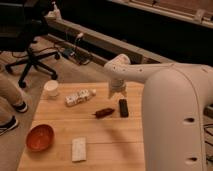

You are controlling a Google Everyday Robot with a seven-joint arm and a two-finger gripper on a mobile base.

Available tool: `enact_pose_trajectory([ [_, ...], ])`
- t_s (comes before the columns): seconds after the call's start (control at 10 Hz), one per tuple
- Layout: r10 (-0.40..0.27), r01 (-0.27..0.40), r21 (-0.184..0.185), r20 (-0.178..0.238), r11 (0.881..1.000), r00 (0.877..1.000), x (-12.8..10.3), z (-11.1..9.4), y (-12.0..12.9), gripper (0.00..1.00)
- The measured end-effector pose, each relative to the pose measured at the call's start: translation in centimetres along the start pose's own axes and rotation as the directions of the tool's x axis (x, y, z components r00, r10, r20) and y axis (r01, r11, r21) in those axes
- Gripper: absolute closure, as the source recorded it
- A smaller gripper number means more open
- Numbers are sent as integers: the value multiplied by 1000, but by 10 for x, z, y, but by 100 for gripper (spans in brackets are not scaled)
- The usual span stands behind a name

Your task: Place the eraser on the white sponge

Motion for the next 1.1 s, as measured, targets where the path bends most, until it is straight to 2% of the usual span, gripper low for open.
enact_pose_trajectory([
  [0.3,34,-34,-2,-28,999,999,11,19,-13,35],
  [0.8,46,-48,-30,-47,998,998,10,32,-25,35],
  [1.1,53,-55,-21,-62,998,997,11,37,-36,35],
])
